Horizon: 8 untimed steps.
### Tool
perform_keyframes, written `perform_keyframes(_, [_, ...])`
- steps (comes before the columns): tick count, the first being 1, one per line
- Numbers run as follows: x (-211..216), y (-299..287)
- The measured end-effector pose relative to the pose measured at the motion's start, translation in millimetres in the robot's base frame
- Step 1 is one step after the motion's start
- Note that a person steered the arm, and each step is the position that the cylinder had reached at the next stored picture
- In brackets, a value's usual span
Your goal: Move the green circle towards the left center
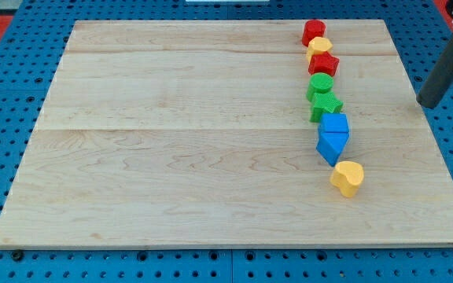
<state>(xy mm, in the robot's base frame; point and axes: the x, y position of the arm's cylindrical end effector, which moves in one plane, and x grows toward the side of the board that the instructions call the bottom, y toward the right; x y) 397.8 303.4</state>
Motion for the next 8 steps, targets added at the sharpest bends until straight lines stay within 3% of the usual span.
perform_keyframes(2, [-28, -64])
perform_keyframes(5, [-30, -246])
perform_keyframes(6, [-31, -284])
perform_keyframes(7, [-41, -264])
perform_keyframes(8, [-47, -296])
